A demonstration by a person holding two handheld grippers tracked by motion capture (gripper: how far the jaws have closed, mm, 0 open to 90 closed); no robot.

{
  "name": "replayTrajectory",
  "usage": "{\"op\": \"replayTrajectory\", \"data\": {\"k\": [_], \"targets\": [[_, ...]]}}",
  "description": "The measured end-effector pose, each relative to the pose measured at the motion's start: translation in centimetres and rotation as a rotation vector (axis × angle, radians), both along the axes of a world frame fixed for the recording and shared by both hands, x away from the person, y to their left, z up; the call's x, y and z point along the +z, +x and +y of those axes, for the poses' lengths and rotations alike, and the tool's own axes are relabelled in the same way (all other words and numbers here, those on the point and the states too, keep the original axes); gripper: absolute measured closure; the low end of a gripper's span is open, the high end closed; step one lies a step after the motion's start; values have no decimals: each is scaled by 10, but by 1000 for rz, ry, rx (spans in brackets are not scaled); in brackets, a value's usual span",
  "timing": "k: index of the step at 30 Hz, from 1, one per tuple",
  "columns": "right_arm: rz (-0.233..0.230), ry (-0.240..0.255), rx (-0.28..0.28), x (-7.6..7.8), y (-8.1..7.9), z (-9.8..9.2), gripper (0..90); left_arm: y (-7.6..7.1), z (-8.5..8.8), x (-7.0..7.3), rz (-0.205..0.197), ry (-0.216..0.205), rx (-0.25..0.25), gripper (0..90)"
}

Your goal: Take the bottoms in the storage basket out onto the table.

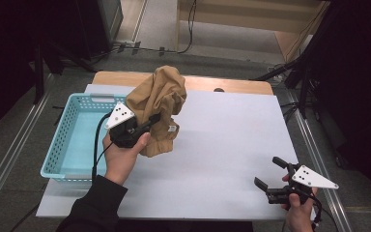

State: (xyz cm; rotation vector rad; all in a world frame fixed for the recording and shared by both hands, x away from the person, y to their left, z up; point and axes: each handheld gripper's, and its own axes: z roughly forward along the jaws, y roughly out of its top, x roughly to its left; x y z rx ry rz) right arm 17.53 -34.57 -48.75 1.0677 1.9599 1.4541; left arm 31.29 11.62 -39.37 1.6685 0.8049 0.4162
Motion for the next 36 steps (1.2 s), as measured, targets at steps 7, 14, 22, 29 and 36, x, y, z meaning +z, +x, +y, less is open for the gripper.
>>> {"op": "replayTrajectory", "data": {"k": [7,14,22,29,36], "targets": [[-2,-3,-1,0,0,0,0,-1,-8,-3,4,5,-19,829],[-3,-1,-2,0,0,0,0,-2,-16,-5,9,12,-39,829],[-4,2,-3,0,0,-1,0,-2,-25,-7,14,14,-57,829],[-4,0,-4,0,0,-1,0,-2,-32,-10,20,21,-69,829],[-8,0,-8,0,0,-1,0,-2,-42,-15,33,40,-85,829]]}}
